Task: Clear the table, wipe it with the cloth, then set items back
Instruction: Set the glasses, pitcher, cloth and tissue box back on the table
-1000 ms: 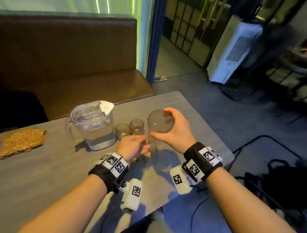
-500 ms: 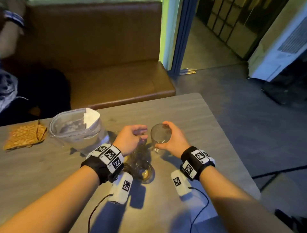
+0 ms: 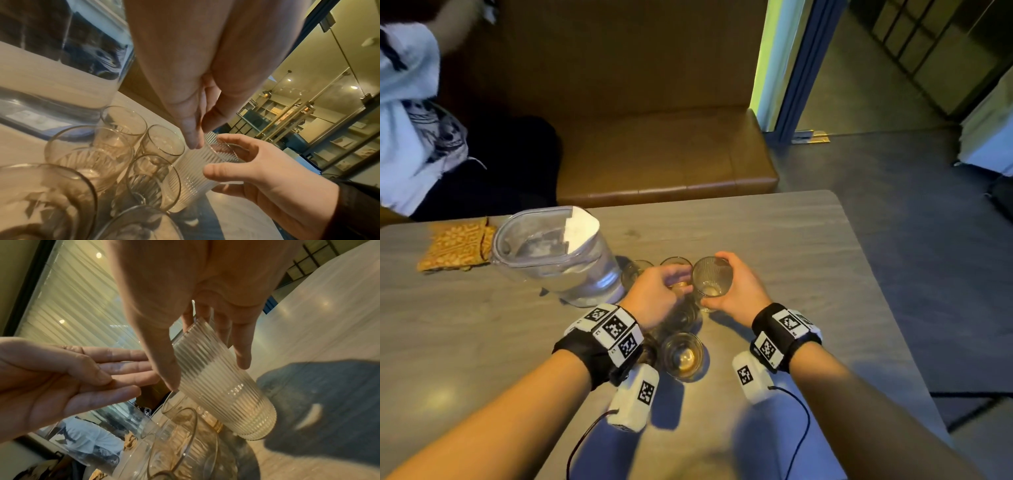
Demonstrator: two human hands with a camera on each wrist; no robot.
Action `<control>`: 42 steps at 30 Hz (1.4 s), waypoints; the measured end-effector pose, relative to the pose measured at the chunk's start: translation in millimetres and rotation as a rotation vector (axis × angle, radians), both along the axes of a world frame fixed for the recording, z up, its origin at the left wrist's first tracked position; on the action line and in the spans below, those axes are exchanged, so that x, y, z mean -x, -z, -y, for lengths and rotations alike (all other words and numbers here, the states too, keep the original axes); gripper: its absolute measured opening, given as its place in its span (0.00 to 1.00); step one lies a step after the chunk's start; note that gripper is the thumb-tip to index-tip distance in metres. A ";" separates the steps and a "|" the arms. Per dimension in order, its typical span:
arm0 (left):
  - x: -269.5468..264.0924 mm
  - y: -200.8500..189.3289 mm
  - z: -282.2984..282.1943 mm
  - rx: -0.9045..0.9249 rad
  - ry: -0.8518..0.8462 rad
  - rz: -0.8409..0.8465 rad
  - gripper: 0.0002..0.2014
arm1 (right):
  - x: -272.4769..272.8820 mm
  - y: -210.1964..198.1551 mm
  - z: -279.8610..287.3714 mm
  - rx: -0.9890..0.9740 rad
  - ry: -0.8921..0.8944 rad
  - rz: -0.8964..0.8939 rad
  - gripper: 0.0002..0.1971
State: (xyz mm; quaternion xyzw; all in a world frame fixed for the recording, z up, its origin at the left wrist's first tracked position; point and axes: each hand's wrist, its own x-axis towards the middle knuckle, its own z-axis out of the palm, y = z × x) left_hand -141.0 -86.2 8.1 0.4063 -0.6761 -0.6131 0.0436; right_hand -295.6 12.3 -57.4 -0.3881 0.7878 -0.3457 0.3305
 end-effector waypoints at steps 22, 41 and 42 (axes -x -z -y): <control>-72.6 53.3 -50.0 0.920 0.906 0.538 0.21 | -7.2 -4.4 -24.2 0.078 0.045 -0.023 0.48; -90.6 57.3 -49.3 1.058 0.924 0.507 0.21 | -28.7 -21.8 -27.0 0.036 0.049 -0.176 0.47; -92.7 55.2 -49.4 1.080 0.906 0.482 0.21 | -33.8 -27.1 -25.7 0.050 0.064 -0.219 0.46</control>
